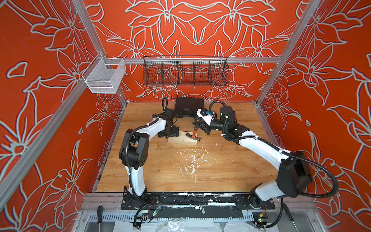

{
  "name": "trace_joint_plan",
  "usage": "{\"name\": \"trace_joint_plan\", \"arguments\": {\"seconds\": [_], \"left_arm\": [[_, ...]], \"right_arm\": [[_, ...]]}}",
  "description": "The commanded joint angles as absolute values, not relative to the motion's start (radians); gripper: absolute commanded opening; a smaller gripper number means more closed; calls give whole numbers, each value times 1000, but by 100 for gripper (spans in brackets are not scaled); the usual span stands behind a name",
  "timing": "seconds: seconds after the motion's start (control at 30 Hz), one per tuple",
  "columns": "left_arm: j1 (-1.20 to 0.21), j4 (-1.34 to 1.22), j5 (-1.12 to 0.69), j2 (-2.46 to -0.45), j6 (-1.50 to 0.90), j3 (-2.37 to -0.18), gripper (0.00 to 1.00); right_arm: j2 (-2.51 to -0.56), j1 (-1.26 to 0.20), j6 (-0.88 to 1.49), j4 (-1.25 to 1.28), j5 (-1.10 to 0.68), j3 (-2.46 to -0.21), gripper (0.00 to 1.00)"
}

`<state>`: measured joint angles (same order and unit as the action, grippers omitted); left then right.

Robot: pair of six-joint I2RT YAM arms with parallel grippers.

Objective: Use a claw hammer to pull out a nail
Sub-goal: Remove the nail from the mounting plate.

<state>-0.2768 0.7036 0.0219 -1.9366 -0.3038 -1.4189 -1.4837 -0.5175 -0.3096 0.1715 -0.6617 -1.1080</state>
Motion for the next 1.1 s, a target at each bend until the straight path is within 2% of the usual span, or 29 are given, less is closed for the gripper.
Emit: {"name": "trace_joint_plan", "arguments": {"seconds": [0.0,1.07], "left_arm": [[-296,842,38,-2073,-287,-1354,94],[-302,907,19,-2179,-297,-1402,93]], "right_arm": [[-1432,-508,-292,330,-657,-1087,0],[-1381,-477,-111,811,-599,-788,0]]}}
